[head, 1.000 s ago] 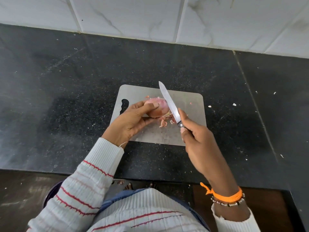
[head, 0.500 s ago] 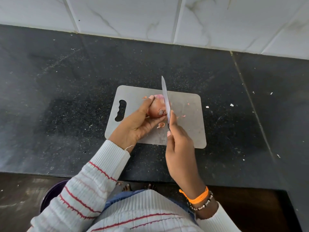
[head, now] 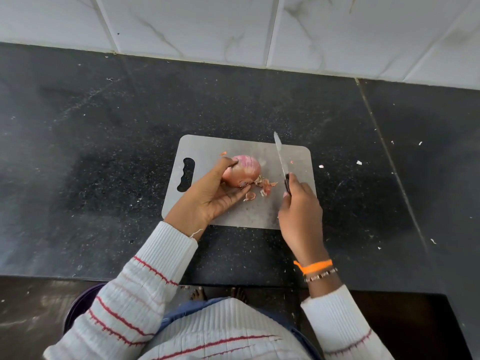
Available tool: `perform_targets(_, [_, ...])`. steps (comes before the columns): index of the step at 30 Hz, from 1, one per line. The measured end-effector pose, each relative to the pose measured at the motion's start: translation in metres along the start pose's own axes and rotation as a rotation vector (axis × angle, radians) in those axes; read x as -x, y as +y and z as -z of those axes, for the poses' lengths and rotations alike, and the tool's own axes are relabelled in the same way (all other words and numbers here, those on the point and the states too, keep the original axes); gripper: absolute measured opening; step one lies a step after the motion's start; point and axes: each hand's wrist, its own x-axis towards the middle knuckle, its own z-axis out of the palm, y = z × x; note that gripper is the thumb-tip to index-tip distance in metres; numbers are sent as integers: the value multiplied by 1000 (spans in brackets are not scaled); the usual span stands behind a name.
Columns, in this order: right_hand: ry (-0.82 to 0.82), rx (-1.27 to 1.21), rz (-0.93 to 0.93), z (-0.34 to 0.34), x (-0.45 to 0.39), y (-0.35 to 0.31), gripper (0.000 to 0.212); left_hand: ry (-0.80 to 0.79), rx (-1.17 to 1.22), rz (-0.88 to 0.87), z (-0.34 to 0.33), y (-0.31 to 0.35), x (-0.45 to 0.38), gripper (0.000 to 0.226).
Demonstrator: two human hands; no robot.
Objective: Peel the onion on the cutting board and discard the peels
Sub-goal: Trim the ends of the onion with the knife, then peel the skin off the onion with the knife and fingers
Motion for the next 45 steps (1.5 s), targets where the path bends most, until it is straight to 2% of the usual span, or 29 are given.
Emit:
perform_targets(4, [31, 80, -69, -14, -18, 8, 39, -6, -81, -2, 2, -2, 1, 49])
perform_targets(9, [-2, 158, -70, -20, -23, 12, 40, -25, -223, -18, 3, -1, 1, 36])
perform_targets(10, [3, 111, -48, -19, -24, 11, 42, -34, -248, -26, 3, -2, 2, 34])
perform_targets(12, [-8, -147, 38, -13, -22, 6, 48, -49, -288, -50, 3, -3, 2, 33])
perform_targets(14, [-142, -482, 85, -7, -14, -6, 53, -61, -331, -84, 2, -5, 2, 31])
perform_targets(16, [-274, -647, 84, -8, -7, -15, 58, -73, -389, -102, 2, -7, 1, 33])
perform_targets(21, [-170, -648, 69, -20, -4, -17, 52, -81, -530, -136, 1, -14, 5, 33])
perform_targets(27, [-35, -531, 154, -17, 0, -15, 53, -124, -688, -335, 2, -16, 10, 37])
perform_targets(31, [-16, -551, 167, -18, 1, -12, 57, -123, -681, -430, 3, -19, 12, 26])
perform_targets(35, [-70, -711, 94, -17, 0, -12, 52, -147, -606, -460, 4, -19, 14, 18])
perform_targets(45, [-192, -949, -23, -19, 4, -10, 48, -120, -642, -510, 7, -21, 14, 25])
